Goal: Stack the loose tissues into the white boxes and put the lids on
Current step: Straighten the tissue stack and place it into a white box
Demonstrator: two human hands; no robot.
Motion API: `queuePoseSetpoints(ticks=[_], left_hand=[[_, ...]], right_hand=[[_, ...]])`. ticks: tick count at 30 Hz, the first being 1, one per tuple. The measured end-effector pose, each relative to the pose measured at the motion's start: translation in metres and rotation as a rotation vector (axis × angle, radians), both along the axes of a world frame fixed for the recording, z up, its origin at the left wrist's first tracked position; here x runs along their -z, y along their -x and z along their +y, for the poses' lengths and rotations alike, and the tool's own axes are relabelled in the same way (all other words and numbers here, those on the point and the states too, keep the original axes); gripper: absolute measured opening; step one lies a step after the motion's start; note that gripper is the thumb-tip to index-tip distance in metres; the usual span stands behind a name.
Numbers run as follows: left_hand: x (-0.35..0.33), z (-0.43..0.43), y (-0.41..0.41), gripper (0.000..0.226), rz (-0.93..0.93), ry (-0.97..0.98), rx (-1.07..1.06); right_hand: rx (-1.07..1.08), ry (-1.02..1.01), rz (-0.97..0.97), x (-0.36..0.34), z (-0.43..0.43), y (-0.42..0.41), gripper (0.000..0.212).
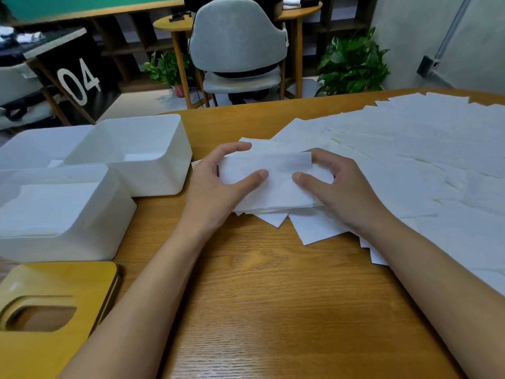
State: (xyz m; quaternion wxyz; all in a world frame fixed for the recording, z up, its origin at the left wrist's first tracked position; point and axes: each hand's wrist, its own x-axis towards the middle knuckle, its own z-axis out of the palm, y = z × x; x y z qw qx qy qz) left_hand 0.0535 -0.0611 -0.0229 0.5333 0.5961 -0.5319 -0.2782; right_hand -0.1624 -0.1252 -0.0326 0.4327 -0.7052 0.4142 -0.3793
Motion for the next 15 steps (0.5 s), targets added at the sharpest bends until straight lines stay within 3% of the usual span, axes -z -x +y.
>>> queuePoseSetpoints(ticks=[9, 15], left_hand=[[0.0017, -0.0036, -0.0048, 0.010, 0.103, -0.018, 0.075], [0.0047, -0.0039, 0.0029, 0.018, 0.176, -0.036, 0.098]], right_hand=[[-0.014, -0.070, -0.135, -0.0054, 0.0006, 0.0019, 0.030], [-0.078, -0.055, -0.142, -0.0071, 0.0044, -0.0011, 0.054]])
